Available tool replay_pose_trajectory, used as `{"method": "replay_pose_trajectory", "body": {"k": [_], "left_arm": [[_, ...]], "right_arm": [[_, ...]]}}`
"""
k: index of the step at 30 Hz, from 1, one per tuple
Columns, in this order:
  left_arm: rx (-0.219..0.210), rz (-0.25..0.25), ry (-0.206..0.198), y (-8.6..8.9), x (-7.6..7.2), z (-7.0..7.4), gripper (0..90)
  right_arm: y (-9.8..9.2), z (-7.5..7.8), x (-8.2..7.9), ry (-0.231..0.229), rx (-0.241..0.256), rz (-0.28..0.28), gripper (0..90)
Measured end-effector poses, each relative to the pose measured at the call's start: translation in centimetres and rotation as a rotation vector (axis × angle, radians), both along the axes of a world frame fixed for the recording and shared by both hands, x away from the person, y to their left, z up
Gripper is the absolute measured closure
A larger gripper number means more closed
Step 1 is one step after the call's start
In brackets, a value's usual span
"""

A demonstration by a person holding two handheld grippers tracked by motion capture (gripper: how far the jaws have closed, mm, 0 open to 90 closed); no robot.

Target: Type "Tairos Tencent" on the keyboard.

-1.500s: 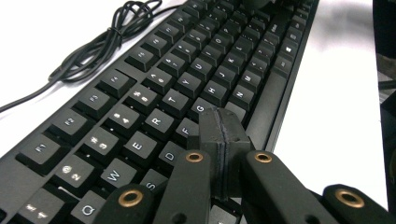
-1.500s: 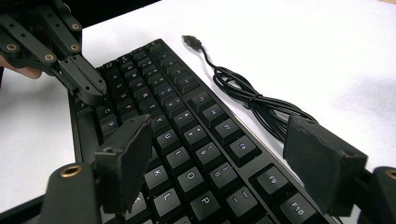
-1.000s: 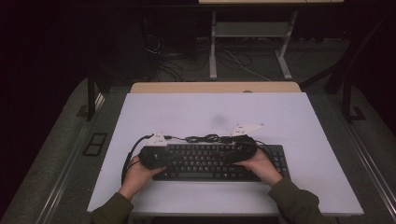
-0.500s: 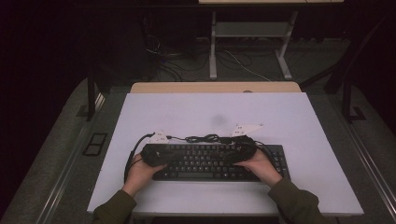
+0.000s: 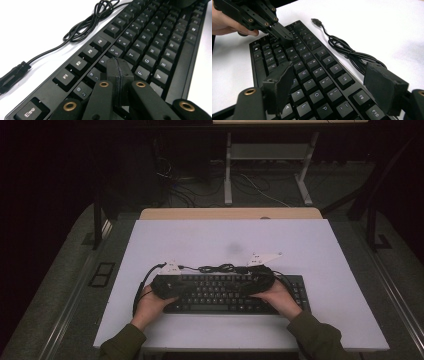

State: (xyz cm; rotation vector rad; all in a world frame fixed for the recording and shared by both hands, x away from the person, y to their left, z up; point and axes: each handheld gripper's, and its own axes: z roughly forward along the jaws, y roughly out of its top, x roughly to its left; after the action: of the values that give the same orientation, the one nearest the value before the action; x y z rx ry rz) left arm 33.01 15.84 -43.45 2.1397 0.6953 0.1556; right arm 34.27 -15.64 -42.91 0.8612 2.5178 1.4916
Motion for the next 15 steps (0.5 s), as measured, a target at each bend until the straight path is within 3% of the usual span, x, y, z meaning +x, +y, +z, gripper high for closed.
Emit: {"method": "replay_pose_trajectory", "body": {"k": [5,10,15], "left_arm": [[-0.013,0.006,-0.012,0.06,-0.3,0.4,89.0],[-0.022,0.016,-0.022,0.14,-0.55,0.64,76.5],[-0.042,0.042,-0.027,0.26,-0.67,0.85,57.9]], "right_arm": [[0.19,0.04,-0.13,0.006,-0.001,0.009,25.6],[0.52,0.24,-0.46,0.017,-0.001,0.03,37.4],[0.95,0.37,-0.79,0.033,0.003,0.06,48.7]]}}
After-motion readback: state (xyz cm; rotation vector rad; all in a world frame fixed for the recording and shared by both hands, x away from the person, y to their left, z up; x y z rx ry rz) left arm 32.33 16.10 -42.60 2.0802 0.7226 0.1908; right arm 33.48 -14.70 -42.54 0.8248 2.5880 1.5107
